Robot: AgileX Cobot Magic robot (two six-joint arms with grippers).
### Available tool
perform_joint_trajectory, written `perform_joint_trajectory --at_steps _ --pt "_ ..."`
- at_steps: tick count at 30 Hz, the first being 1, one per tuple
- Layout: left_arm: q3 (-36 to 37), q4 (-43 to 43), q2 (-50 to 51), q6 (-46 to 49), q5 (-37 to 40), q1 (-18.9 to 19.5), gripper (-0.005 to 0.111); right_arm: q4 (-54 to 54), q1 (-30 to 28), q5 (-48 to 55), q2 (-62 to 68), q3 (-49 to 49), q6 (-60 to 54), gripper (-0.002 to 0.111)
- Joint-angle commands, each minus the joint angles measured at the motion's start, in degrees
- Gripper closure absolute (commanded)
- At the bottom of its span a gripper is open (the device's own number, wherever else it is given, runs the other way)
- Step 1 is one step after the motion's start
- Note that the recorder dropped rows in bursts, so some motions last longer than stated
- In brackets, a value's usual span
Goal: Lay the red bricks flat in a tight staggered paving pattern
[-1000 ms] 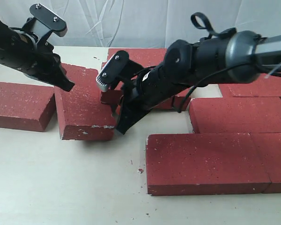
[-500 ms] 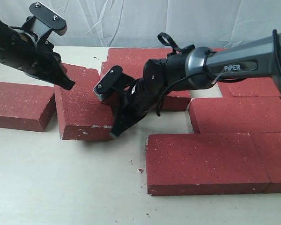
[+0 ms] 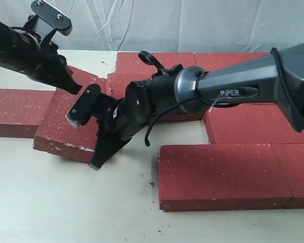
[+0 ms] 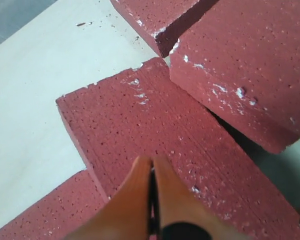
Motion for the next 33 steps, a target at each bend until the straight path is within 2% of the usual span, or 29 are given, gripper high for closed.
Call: perform_joint_trajectory --at_steps 1,5,11,13,15,24,33 --pt "0.0 -0.5 -0.2 -0.4 -2.8 0.0 0.107 -0.7 0.4 4.3 -3.6 -0.3 -0.1 0.109" --pt "0.8 -1.4 1.3 -0.4 -5.9 0.0 0.107 -3.9 -0.8 11.7 -6.5 -0.3 -0.1 0.109" --pt "0.8 -2.0 4.7 -0.4 -10.1 0.0 0.107 -9.1 -2.8 16.2 -8.7 -0.3 2.6 0.109" --pt "0.8 -3.9 5.6 -0.4 -10.8 0.0 0.107 -8.7 -4.5 14.3 -8.5 -0.3 5.2 0.109" --pt "0.8 -5.3 7.1 -0.1 -10.8 0.0 0.107 -3.6 -6.1 11.4 -7.4 -0.3 5.6 0.109" --pt "0.7 -3.8 10.2 0.1 -13.5 0.0 0.107 1.3 -5.3 5.7 -3.0 -0.3 3.9 0.109" --pt "0.7 -2.0 11.6 0.1 -13.0 4.2 0.107 2.1 -1.6 -1.6 -0.9 -0.3 3.3 0.109"
